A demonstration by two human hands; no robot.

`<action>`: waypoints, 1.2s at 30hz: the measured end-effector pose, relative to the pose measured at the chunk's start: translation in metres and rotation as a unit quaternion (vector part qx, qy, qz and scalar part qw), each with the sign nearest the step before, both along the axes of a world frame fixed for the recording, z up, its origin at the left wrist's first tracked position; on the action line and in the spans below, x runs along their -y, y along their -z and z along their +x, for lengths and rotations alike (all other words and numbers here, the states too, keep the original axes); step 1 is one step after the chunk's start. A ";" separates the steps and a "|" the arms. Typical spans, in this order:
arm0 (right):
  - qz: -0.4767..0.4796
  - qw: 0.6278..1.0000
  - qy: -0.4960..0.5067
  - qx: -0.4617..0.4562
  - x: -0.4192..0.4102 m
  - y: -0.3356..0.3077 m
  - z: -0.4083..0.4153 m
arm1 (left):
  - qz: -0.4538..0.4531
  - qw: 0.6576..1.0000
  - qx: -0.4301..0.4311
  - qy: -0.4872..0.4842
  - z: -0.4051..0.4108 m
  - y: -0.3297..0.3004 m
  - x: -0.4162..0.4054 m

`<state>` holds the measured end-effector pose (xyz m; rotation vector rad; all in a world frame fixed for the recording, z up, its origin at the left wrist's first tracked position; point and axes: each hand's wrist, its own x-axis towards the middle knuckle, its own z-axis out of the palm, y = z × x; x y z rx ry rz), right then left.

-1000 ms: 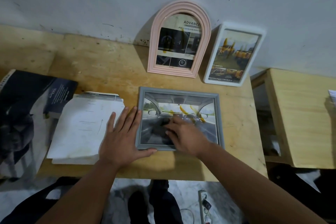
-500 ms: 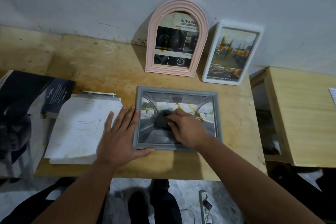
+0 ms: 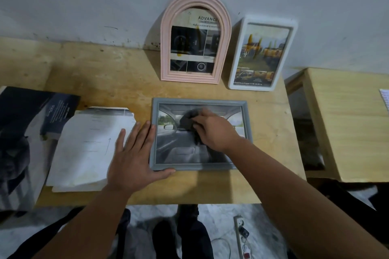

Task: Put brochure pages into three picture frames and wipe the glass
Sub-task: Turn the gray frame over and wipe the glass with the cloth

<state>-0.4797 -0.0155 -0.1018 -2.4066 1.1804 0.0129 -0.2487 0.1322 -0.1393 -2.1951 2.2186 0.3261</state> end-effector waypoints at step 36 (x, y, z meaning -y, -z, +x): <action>-0.004 0.996 0.075 0.047 0.016 0.008 -0.023 | 0.000 1.000 0.002 0.006 0.000 0.001 0.001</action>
